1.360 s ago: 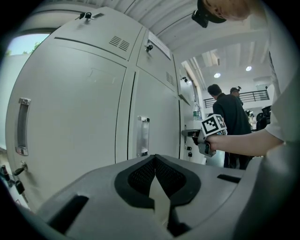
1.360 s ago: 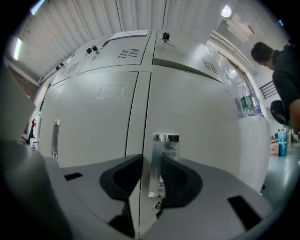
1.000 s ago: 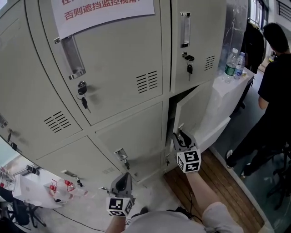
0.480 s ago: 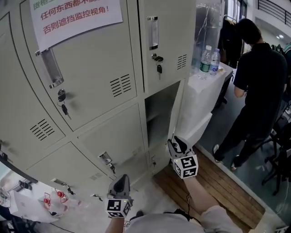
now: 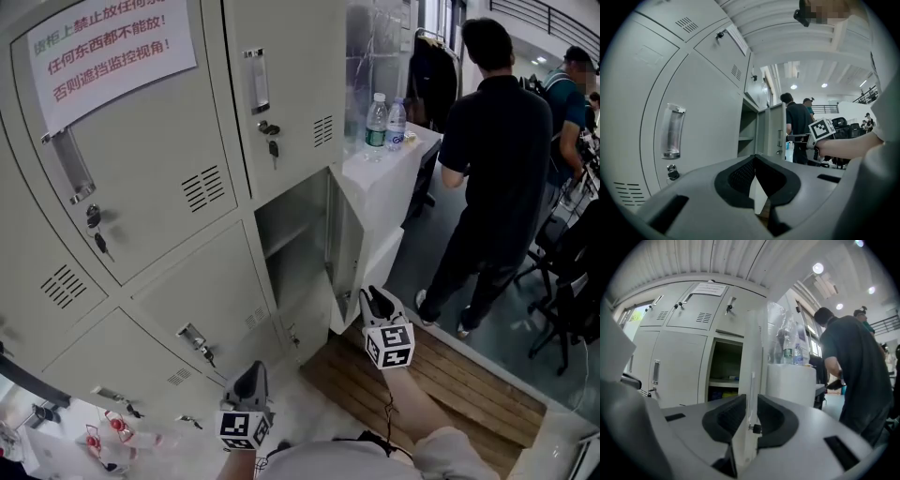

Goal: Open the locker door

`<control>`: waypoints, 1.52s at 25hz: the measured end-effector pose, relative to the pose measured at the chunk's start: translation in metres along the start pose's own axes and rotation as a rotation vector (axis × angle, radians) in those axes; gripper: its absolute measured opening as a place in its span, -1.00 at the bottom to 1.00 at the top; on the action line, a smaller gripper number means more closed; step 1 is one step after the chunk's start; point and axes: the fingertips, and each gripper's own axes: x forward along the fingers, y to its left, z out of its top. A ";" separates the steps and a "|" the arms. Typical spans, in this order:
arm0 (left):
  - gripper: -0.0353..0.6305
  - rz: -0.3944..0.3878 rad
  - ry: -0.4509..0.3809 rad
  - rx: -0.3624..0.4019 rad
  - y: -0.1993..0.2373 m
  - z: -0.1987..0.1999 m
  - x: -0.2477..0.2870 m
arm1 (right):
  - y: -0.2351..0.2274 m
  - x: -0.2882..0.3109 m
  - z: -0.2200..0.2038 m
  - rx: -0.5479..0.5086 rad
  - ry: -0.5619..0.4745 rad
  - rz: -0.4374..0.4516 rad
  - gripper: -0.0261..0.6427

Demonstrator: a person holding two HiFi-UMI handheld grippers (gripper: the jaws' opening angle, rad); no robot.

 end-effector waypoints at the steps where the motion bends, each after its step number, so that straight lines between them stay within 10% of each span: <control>1: -0.89 -0.013 0.000 0.001 -0.004 0.000 0.003 | -0.009 -0.006 -0.001 0.003 0.002 -0.027 -0.73; 11: -0.89 -0.104 -0.005 0.010 -0.032 0.004 0.017 | -0.039 -0.062 0.005 0.024 -0.045 -0.116 -0.88; 38: -0.89 -0.096 -0.020 0.027 -0.017 0.012 -0.014 | 0.102 -0.120 -0.006 0.133 -0.070 0.084 -0.88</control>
